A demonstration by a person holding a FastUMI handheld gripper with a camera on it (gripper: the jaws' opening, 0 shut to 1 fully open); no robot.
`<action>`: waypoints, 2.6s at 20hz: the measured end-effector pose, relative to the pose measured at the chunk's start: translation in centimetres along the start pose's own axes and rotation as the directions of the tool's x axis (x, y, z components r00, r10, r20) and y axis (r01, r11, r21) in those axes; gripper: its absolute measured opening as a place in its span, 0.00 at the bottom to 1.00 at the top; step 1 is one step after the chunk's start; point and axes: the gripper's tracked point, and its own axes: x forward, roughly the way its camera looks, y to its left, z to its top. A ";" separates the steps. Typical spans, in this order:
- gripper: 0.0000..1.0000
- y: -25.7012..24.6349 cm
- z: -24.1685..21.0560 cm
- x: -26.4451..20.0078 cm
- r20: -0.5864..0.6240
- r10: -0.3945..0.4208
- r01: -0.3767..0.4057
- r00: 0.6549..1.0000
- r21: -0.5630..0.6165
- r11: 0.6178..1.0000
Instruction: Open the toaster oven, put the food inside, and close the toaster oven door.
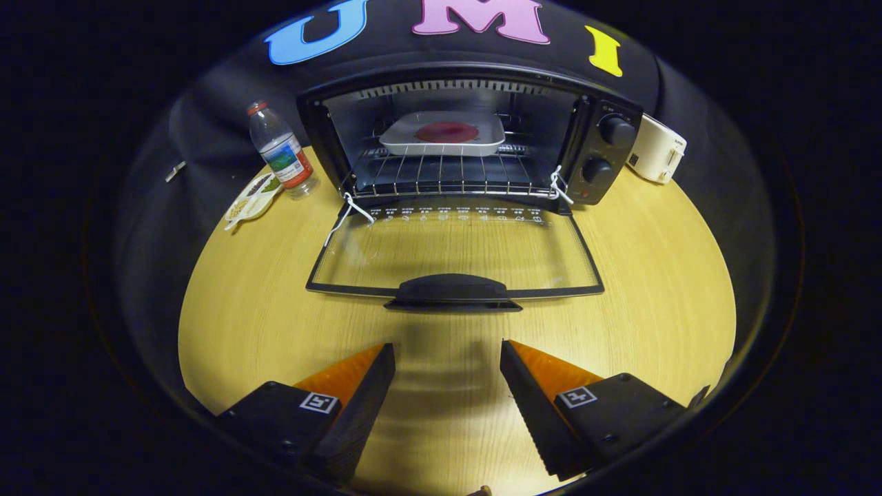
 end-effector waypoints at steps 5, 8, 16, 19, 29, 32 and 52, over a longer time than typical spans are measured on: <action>1.00 -1.2 0.8 2.2 -0.014 -0.061 0.061 0.998 -0.023 0.998; 1.00 -1.4 0.7 3.2 -0.025 -0.083 0.082 0.996 -0.018 0.996; 0.99 -1.1 0.9 3.7 -0.030 -0.044 0.045 0.999 0.029 0.999; 0.99 -1.1 1.1 3.4 -0.028 -0.021 0.022 0.999 0.028 0.999; 0.99 -0.3 6.3 -4.0 0.186 0.004 -0.007 0.982 0.015 1.000; 0.99 0.2 9.8 -7.2 0.331 0.008 -0.022 0.943 0.041 0.999; 0.99 -11.7 24.5 -43.2 0.818 -0.005 -0.055 0.576 0.045 0.997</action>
